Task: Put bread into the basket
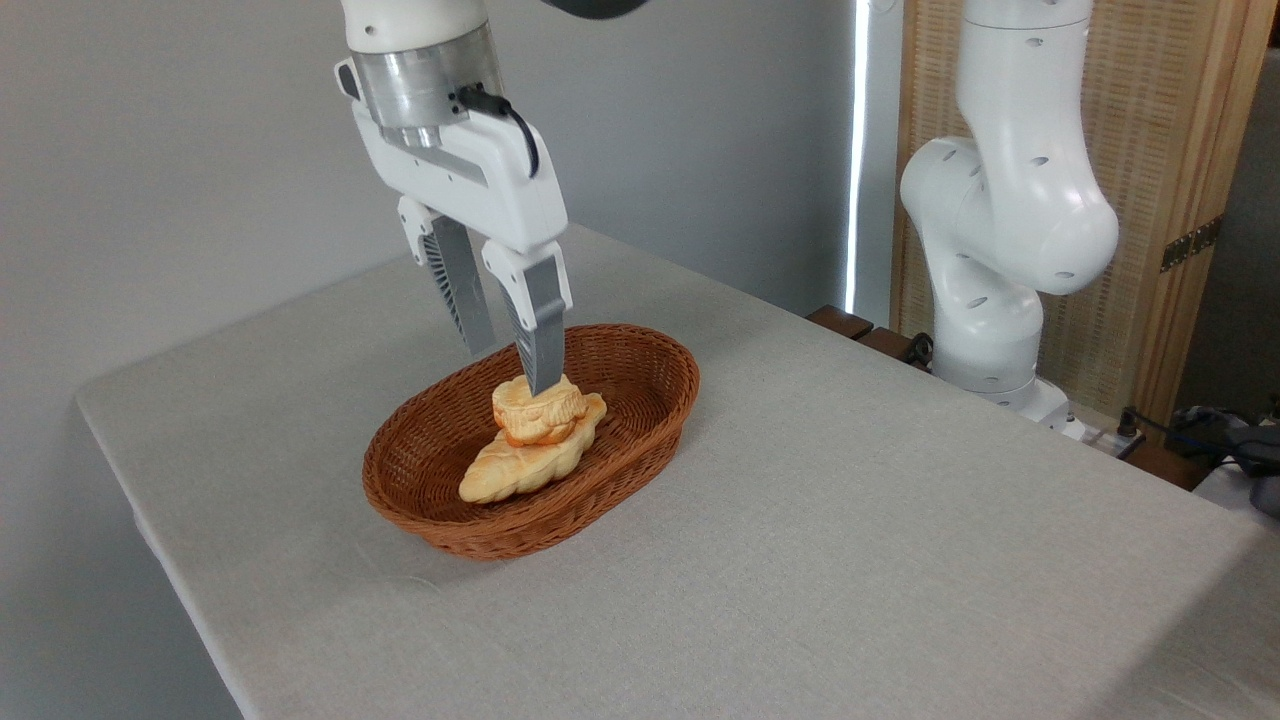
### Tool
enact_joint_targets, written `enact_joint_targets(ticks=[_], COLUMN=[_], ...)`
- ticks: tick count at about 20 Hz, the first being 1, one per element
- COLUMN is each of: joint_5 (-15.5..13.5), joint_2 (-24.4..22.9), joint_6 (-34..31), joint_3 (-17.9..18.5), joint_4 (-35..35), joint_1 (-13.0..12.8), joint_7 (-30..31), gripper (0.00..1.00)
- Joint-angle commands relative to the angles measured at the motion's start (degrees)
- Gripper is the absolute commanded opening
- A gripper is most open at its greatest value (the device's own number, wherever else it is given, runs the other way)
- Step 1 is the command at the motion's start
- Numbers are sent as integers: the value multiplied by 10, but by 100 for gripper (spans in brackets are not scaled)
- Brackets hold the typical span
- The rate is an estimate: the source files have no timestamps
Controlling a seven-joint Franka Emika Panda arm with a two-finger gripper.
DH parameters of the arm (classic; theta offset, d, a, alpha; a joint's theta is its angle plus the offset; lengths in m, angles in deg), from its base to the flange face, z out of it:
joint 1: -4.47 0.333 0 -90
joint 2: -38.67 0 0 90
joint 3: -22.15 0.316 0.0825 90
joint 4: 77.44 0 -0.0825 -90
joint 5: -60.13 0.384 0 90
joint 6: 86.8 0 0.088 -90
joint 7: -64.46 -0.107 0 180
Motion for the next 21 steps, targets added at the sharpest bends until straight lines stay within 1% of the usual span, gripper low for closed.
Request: enact_joint_targets(ticks=[1, 3, 4, 13, 21], joint_5=[-21, -15, -15, -14, -14], joint_2=[8, 7, 5, -3, -3], joint_6=[-20, -19, -19, 23, 28], joint_3=[-26, -73, -79, -76, -75], joint_4=[20, 20, 20, 15, 12], joint_1=[40, 74, 82, 83, 82], joint_7=[-15, -5, -4, -6, -11], gripper=[100, 100, 100, 100, 100])
